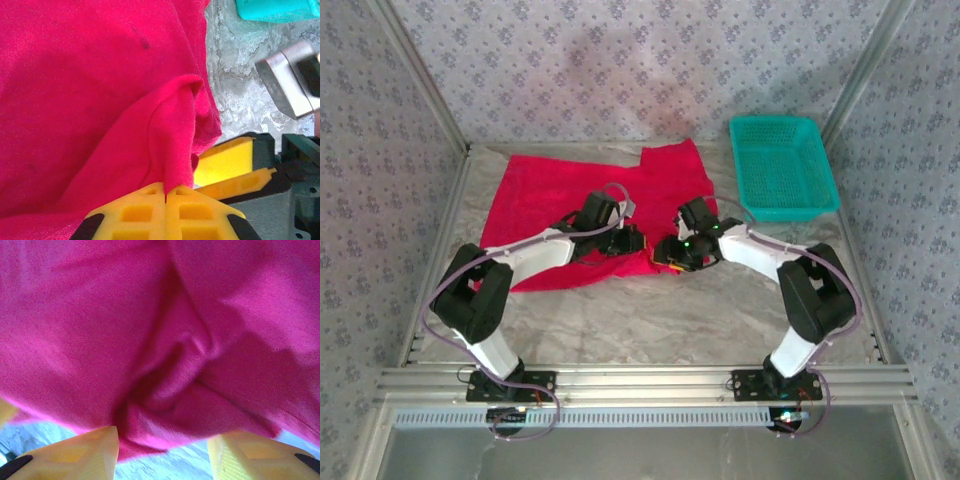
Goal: Fold the inside-out t-shirt
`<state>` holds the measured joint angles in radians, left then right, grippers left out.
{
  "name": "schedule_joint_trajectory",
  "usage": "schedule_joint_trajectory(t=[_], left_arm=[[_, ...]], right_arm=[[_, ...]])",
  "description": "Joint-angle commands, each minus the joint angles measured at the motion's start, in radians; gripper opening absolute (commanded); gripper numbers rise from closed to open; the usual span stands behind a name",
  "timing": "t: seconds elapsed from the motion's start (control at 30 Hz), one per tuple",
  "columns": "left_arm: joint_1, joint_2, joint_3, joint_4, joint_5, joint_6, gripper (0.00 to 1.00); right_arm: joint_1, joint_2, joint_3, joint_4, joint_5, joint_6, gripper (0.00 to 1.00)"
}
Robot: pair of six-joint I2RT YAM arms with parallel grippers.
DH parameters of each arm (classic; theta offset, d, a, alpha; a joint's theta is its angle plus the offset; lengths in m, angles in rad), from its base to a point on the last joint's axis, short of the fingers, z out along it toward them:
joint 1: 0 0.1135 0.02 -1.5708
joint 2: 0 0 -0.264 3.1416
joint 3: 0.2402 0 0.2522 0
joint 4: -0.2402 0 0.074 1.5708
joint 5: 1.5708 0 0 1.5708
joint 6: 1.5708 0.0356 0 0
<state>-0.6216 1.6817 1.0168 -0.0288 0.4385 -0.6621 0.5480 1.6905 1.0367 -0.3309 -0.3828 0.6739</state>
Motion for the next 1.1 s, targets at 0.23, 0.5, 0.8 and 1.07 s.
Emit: schedule_joint_trajectory(t=[0.23, 0.5, 0.8, 1.07], left_arm=[[0.121, -0.074, -0.014, 0.029, 0.039, -0.098, 0.0], [0.169, -0.06, -0.02, 0.048, 0.029, -0.131, 0.0], [0.111, -0.024, -0.058, 0.115, 0.041, -0.169, 0.0], [0.079, 0.018, -0.045, 0.105, 0.045, -0.161, 0.0]], right_arm=[[0.023, 0.082, 0.035, -0.049, 0.086, -0.009, 0.0], [0.047, -0.078, -0.228, -0.046, 0.149, -0.031, 0.0], [0.115, -0.098, -0.057, -0.174, 0.22, -0.103, 0.25], [0.141, -0.058, 0.085, -0.18, 0.246, -0.198, 0.37]])
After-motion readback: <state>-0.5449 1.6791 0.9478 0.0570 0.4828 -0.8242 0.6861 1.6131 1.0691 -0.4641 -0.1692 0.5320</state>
